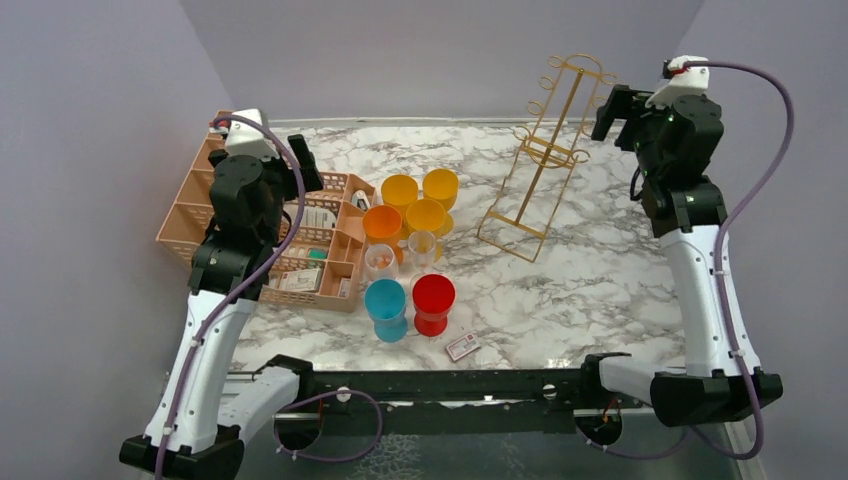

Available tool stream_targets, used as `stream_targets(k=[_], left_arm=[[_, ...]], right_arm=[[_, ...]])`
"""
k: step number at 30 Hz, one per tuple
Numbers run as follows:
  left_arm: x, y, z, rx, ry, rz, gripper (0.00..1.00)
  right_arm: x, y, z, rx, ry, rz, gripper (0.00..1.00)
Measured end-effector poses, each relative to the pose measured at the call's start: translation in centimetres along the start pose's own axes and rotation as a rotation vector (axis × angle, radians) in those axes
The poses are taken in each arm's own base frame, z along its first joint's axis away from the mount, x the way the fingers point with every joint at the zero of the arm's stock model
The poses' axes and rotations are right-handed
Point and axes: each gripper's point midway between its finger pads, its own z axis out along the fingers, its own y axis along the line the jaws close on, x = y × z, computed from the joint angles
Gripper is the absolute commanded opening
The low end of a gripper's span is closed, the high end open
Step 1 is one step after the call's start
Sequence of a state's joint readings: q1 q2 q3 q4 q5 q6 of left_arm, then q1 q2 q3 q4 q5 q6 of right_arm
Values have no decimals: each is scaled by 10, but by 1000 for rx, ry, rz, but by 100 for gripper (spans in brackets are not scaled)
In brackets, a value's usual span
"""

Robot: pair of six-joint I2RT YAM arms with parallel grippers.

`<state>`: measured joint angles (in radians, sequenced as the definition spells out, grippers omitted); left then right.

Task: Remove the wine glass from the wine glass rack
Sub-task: Reset both arms

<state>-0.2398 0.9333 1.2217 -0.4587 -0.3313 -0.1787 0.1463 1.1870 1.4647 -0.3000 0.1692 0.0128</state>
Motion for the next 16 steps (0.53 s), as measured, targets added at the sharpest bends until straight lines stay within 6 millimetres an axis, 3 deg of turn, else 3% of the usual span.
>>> stream_targets(k=[1, 2, 4, 10, 13, 16], left_arm=[[-8, -2, -4, 11, -19, -15, 99], [-15, -3, -9, 23, -36, -29, 99], [-27, -5, -21, 50, -66, -50, 99], [-55, -5, -52, 95, -151, -83, 99], [-63, -4, -64, 110, -174, -88, 99], [-67, -5, -67, 120, -184, -90, 99]], right_arm=[[10, -21, 1, 51, 41, 19, 99], [18, -28, -1, 58, 74, 36, 100], [11, -15, -11, -9, 78, 61, 100], [-40, 22, -62, -228, -60, 115, 100], [-59, 26, -81, -258, -121, 141, 100], [-65, 26, -88, -259, -150, 172, 100]])
